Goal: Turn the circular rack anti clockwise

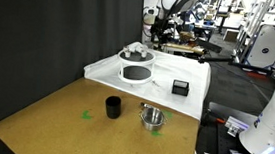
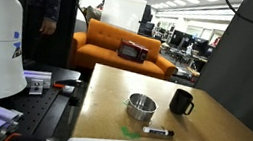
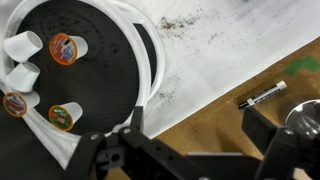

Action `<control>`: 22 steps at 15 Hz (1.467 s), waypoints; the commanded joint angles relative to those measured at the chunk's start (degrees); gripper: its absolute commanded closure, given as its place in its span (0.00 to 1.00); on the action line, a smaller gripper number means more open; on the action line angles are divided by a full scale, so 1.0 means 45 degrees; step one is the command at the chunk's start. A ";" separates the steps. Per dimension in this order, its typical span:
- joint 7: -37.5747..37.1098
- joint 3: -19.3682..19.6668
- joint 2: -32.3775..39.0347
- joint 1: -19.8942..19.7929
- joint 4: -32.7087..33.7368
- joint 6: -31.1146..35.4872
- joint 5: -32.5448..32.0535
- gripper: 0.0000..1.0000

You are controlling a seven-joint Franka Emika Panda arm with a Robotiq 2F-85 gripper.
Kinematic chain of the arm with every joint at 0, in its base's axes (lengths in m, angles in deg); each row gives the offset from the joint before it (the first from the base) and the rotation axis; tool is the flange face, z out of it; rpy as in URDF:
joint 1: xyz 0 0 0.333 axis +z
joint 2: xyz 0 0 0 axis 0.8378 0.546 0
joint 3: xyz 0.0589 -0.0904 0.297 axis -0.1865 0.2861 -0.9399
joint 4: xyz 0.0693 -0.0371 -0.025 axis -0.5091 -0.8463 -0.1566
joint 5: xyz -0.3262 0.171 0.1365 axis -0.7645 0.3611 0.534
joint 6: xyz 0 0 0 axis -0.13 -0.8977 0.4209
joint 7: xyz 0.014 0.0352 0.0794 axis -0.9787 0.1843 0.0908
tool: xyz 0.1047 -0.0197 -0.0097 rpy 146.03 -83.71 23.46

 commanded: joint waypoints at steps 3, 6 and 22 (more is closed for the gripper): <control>0.0419 -0.0946 0.1142 -0.0973 0.0559 0.0396 0.0586 0.00; 0.0052 -0.1224 0.1652 -0.1106 0.0600 0.0457 0.0481 0.00; -0.0530 -0.1483 0.2035 -0.1992 0.0368 0.0392 0.1056 0.00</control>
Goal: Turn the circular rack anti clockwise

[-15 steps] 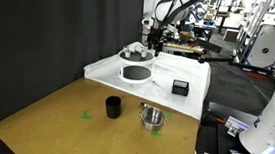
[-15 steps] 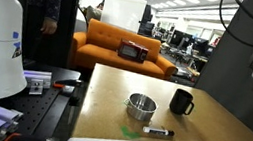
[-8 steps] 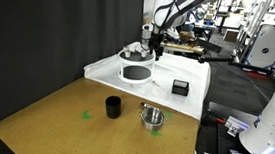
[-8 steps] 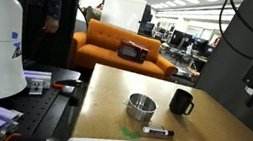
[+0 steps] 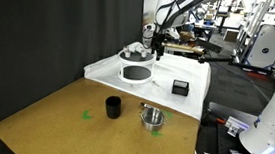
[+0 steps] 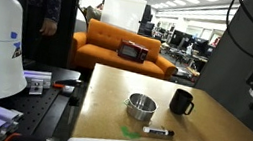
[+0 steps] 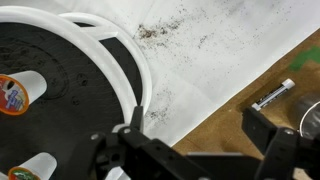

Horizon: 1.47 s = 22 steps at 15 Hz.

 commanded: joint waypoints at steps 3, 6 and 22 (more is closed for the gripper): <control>0.0041 -0.0248 0.0238 -0.0245 0.0367 -0.0227 -0.0092 0.00; 0.0261 -0.0244 0.0990 -0.0387 0.1480 -0.0680 -0.0153 0.00; 0.1352 -0.0894 0.3847 -0.1022 0.4287 -0.1021 -0.0401 0.33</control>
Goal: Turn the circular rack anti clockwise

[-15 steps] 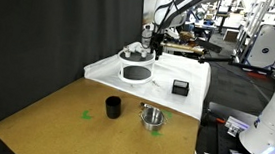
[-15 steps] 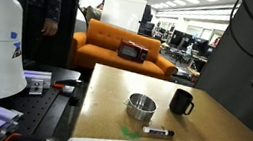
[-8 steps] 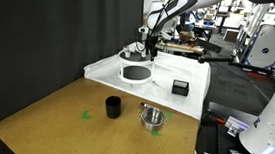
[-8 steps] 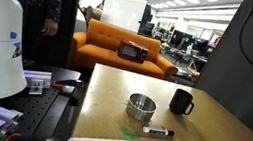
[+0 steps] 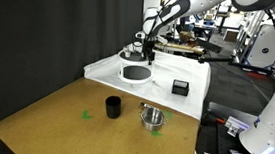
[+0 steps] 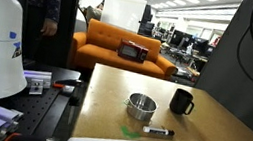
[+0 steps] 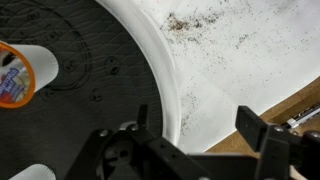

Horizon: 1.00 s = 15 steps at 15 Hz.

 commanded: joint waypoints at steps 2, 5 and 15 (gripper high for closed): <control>0.0512 -0.0367 0.0142 -0.0547 0.0479 -0.0312 -0.0098 0.47; 0.0718 -0.0442 -0.0032 -0.0562 0.0311 -0.0302 -0.0093 0.70; 0.0616 -0.0428 0.0411 -0.0419 0.0681 -0.0159 -0.0610 1.00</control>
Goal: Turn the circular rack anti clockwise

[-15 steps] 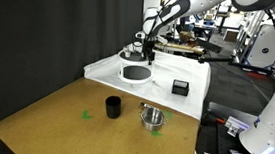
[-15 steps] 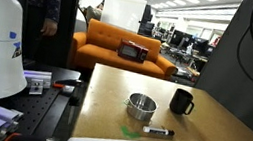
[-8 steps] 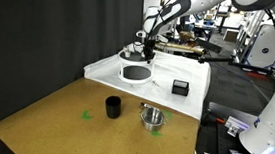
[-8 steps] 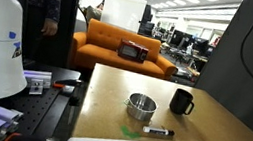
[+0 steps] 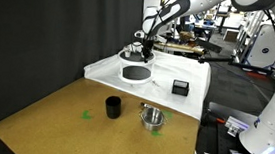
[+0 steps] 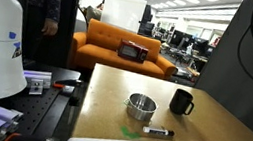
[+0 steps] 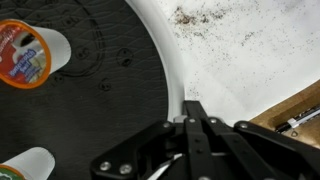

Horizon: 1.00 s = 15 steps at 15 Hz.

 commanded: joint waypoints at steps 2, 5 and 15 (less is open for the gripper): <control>0.0288 0.0138 0.0432 -0.0216 0.0484 -0.0204 -0.0801 1.00; 0.1286 0.0379 0.0476 -0.0425 0.0499 0.0140 -0.1882 1.00; 0.5441 0.0489 0.1338 -0.1436 0.1817 0.1511 -0.2348 1.00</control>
